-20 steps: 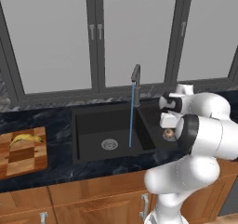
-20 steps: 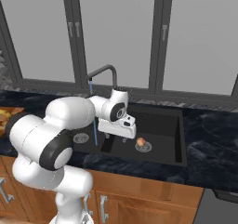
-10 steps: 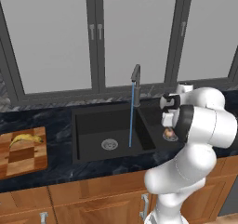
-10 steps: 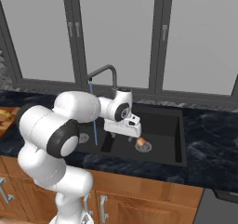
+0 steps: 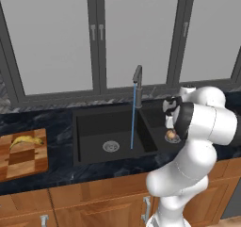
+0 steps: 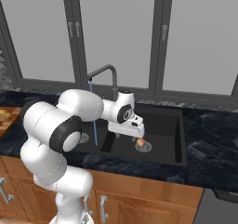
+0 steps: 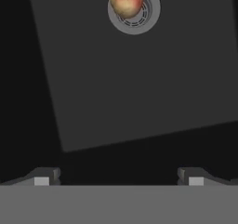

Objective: Pick the banana, peach from the sink and place them on the cutting board to airdry. Then turn off the sink faucet.

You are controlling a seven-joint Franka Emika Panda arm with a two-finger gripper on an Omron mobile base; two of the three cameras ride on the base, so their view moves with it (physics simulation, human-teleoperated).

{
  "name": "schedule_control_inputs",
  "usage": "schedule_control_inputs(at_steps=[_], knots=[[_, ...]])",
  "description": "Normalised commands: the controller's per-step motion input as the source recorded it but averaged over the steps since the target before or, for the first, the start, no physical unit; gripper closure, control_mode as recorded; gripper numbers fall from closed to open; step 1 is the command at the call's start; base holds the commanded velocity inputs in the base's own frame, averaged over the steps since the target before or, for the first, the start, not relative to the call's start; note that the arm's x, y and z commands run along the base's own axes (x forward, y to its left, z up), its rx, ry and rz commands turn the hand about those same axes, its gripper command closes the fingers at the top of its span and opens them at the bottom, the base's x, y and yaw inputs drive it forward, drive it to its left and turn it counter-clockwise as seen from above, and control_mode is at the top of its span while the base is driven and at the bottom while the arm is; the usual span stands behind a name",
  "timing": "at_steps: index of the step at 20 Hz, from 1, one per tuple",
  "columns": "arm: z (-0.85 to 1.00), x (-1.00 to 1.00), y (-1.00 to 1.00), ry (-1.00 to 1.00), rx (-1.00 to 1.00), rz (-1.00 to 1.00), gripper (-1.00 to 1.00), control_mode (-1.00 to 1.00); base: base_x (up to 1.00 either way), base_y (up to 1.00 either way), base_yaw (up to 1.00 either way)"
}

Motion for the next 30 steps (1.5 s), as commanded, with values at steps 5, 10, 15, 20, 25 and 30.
schedule_control_inputs(at_steps=[5, 10, 15, 20, 25, 30], knots=[[-0.1, 0.18, -0.09, -0.02, -0.03, -0.03, -1.0, -1.0, 0.0, 0.0, 0.0], [-0.1, 0.17, -0.11, -0.01, -0.02, -0.03, -1.0, -1.0, 0.0, 0.0, 0.0], [-0.12, 0.17, -0.12, -0.01, -0.02, -0.03, -1.0, -1.0, 0.0, 0.0, 0.0], [-0.11, 0.17, -0.09, 0.0, 0.0, -0.02, -1.0, -1.0, 0.0, 0.0, 0.0], [-0.06, 0.18, -0.04, 0.0, 0.0, -0.01, -1.0, -1.0, 0.0, 0.0, 0.0], [-0.11, 0.19, -0.02, 0.0, 0.0, 0.0, -1.0, -1.0, 0.0, 0.0, 0.0]])
